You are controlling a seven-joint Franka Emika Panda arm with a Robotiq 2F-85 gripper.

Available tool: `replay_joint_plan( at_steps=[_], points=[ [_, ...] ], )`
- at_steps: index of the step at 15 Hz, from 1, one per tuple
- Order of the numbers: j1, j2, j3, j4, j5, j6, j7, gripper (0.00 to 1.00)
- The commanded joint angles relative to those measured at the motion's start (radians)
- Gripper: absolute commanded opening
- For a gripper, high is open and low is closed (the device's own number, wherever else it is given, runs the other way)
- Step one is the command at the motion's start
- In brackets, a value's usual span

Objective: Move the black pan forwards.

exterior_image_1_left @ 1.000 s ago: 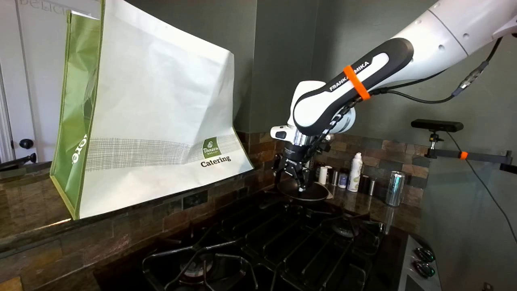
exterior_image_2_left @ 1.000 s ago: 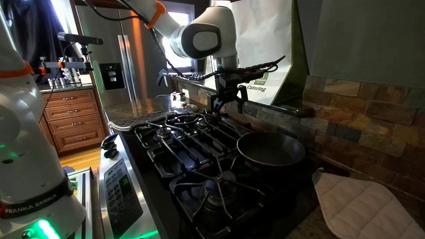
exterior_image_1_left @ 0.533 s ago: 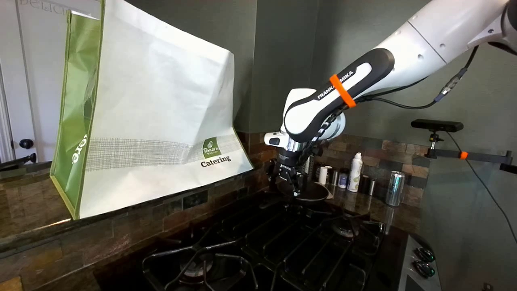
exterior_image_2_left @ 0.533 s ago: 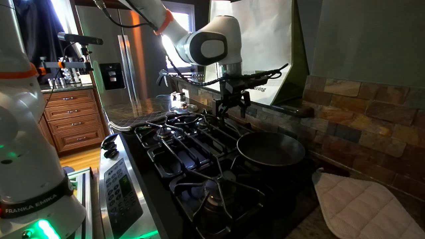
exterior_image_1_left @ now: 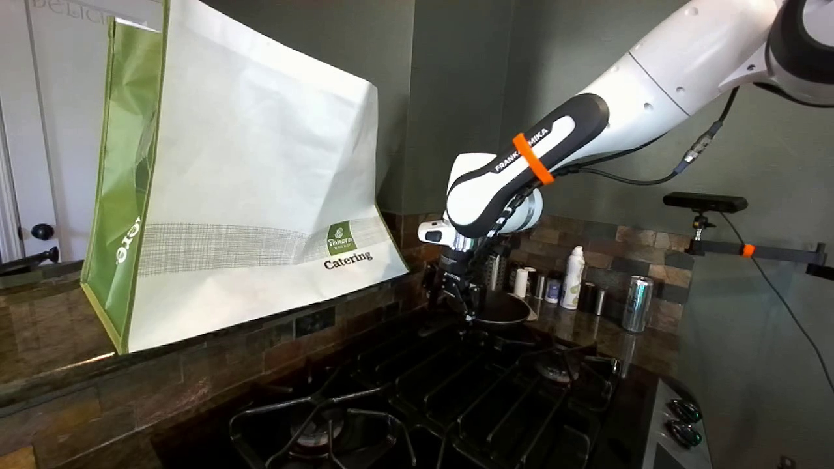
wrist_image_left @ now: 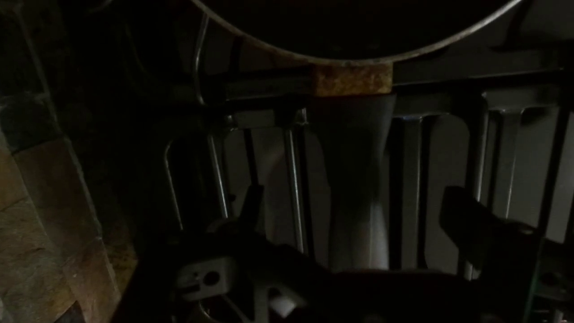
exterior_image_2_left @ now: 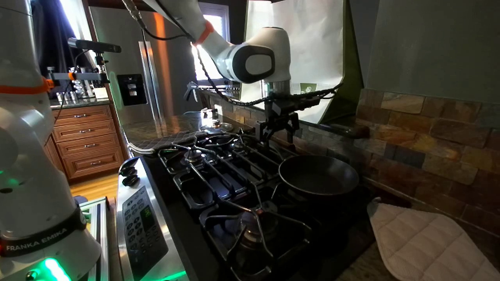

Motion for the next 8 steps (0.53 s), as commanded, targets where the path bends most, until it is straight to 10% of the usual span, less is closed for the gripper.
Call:
replay_joint_plan(
  at_steps=[1,8],
  points=[
    [-0.027,0.039,0.025,0.034,-0.003,-0.020,-0.018,0.96],
    [-0.044,0.054,0.034,0.040,-0.009,-0.030,-0.022,0.36]
  ],
)
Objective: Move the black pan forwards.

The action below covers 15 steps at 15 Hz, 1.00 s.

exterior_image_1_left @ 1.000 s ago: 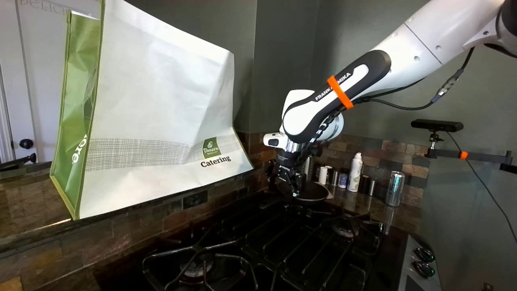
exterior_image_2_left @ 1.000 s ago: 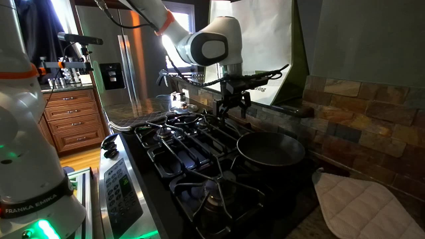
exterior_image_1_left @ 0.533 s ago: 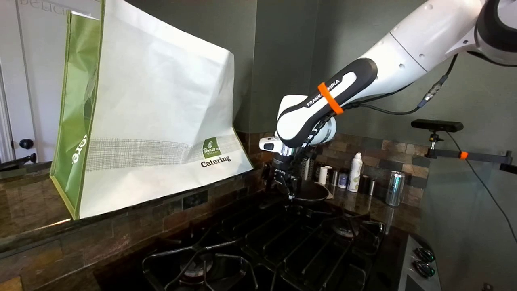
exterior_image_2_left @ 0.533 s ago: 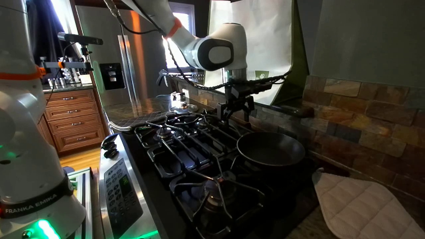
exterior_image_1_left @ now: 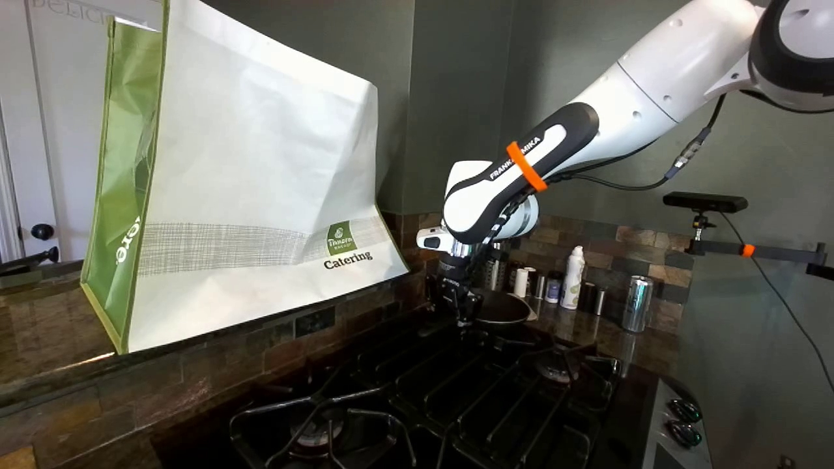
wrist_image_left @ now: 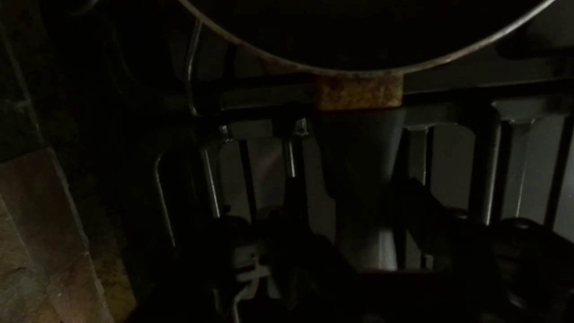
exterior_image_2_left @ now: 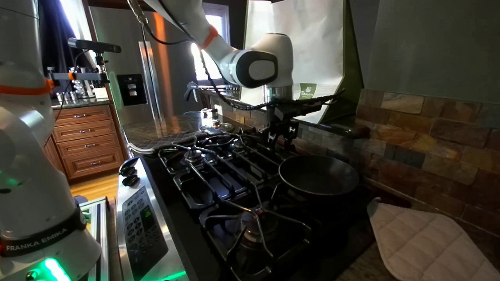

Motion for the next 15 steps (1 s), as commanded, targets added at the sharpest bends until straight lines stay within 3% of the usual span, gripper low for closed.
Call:
replay_joint_plan(
  at_steps=[1,4,15],
  points=[
    [-0.023,0.015,0.016,0.019,-0.010,-0.030,-0.011,0.28],
    [-0.026,0.015,0.016,0.017,-0.011,-0.035,-0.007,0.06],
    [-0.024,-0.034,0.008,-0.018,-0.013,-0.077,0.084,0.08]
  ],
)
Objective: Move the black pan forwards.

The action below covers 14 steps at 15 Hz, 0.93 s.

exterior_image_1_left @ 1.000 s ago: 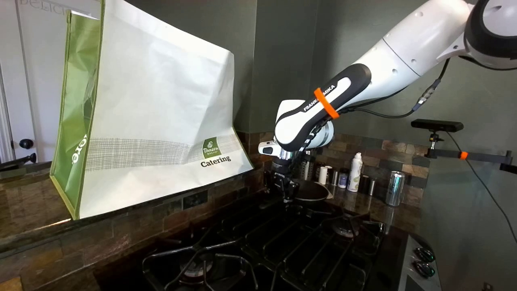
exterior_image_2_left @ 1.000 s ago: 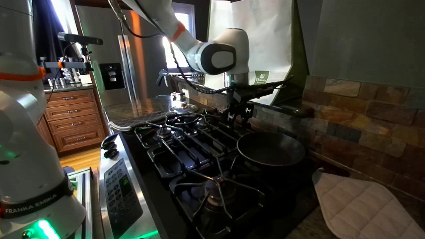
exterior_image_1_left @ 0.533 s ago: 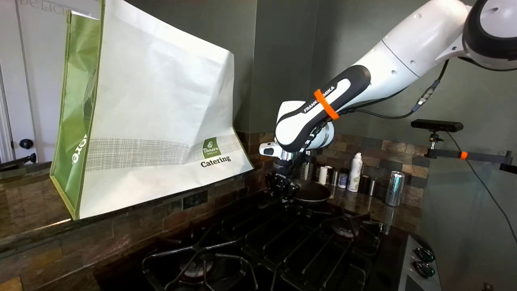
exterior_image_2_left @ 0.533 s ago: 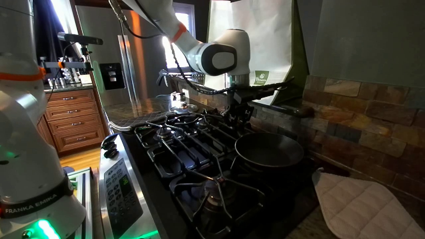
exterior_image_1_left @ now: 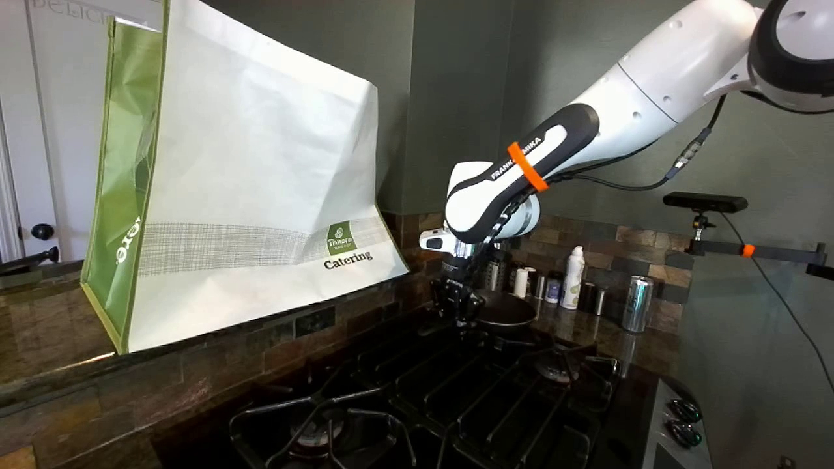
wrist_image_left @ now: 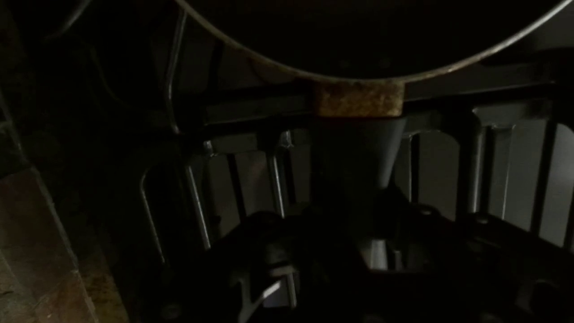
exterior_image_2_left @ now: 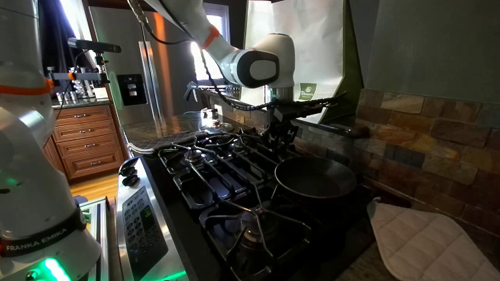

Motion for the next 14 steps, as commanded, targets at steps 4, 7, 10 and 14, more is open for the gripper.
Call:
replay_joint_plan(
  at_steps=[4,7,10,14],
  points=[
    [-0.019,-0.072,0.001,-0.068,0.014,-0.033,0.154,0.08],
    [-0.019,-0.098,-0.009,-0.097,-0.003,-0.036,0.260,0.08],
    [-0.021,-0.128,-0.016,-0.133,-0.010,-0.030,0.347,0.08],
    [-0.022,-0.180,-0.028,-0.202,-0.018,-0.014,0.440,0.08]
  ],
)
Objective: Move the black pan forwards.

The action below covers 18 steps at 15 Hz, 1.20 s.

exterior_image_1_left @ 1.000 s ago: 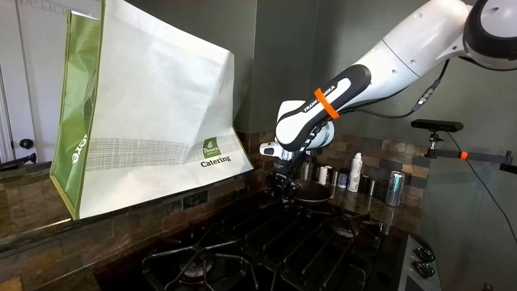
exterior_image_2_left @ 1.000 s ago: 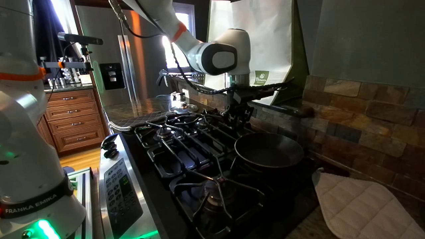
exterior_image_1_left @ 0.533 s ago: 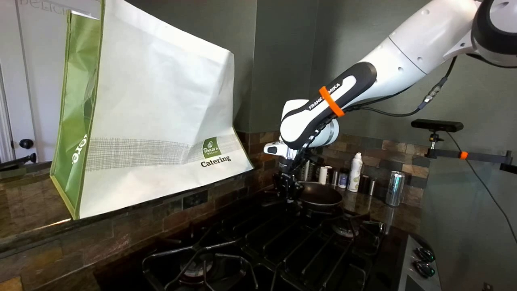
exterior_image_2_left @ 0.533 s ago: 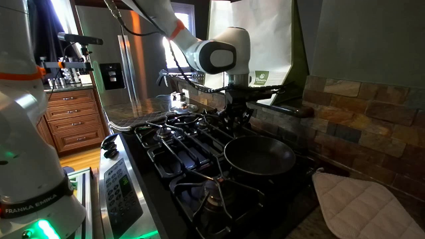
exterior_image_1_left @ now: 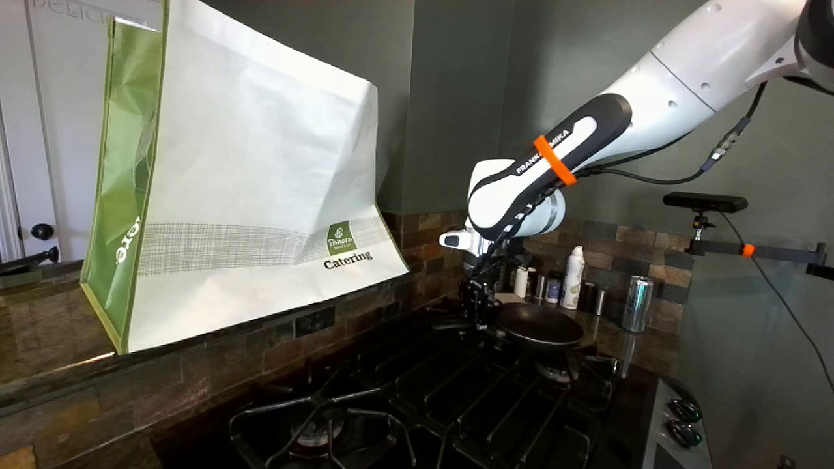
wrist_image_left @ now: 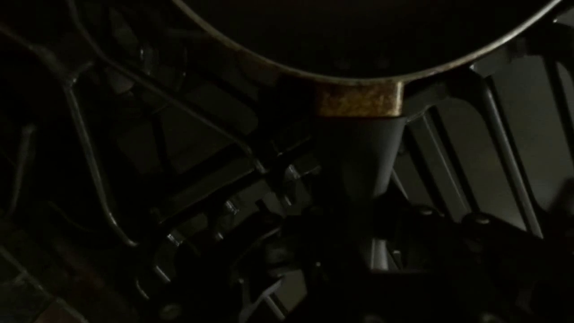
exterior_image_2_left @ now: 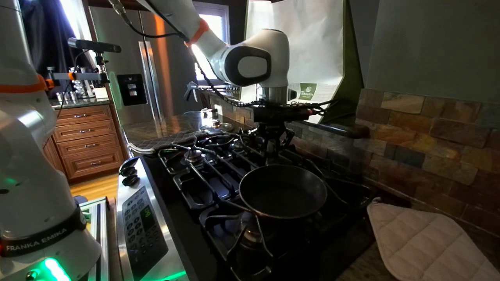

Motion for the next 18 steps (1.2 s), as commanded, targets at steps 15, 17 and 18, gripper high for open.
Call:
replay_joint_plan(
  at_steps=[15,17,18],
  points=[
    [0.014,-0.229,-0.033,-0.282,0.001,0.191,-0.035,0.08],
    [0.020,-0.223,-0.039,-0.277,0.011,0.187,-0.070,0.08],
    [0.026,-0.219,-0.040,-0.274,0.018,0.185,-0.093,0.08]
  ],
)
